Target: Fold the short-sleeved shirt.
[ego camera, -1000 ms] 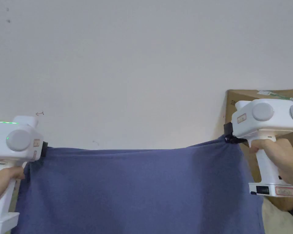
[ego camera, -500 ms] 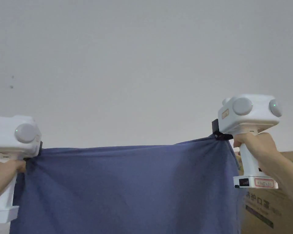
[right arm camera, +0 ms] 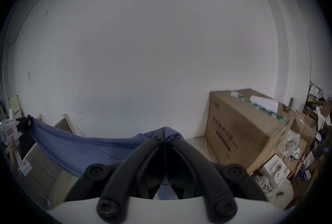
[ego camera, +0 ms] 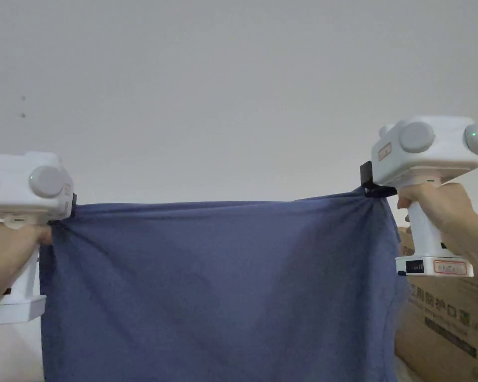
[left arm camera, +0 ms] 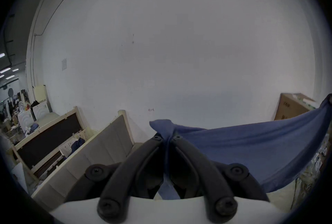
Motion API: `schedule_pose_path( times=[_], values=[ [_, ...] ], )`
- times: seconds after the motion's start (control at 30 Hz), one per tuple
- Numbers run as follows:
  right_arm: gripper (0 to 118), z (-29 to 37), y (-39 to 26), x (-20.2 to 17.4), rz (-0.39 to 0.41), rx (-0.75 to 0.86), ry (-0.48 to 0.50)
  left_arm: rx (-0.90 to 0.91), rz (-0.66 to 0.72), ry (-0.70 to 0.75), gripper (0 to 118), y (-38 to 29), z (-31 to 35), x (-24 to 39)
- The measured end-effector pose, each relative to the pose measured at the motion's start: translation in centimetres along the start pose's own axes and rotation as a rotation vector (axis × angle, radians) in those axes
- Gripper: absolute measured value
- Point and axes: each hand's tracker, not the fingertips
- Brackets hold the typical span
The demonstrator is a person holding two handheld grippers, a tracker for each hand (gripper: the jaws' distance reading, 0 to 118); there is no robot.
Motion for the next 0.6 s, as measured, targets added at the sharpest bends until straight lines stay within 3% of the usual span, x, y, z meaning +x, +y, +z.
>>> schedule_pose_path(
  times=[0.4, 0.6],
  values=[
    [3, -19.8, -25.5, 0.6, -0.007, -0.482, -0.055, -0.361, -0.107, -0.022, 3, -28.4, -14.5, 4.8],
    [3, -24.4, -37.6, 1.3, -0.017, -0.697, -0.068, -0.547, -0.146, -0.022, 3, -39.1, -17.5, 5.8]
  ],
)
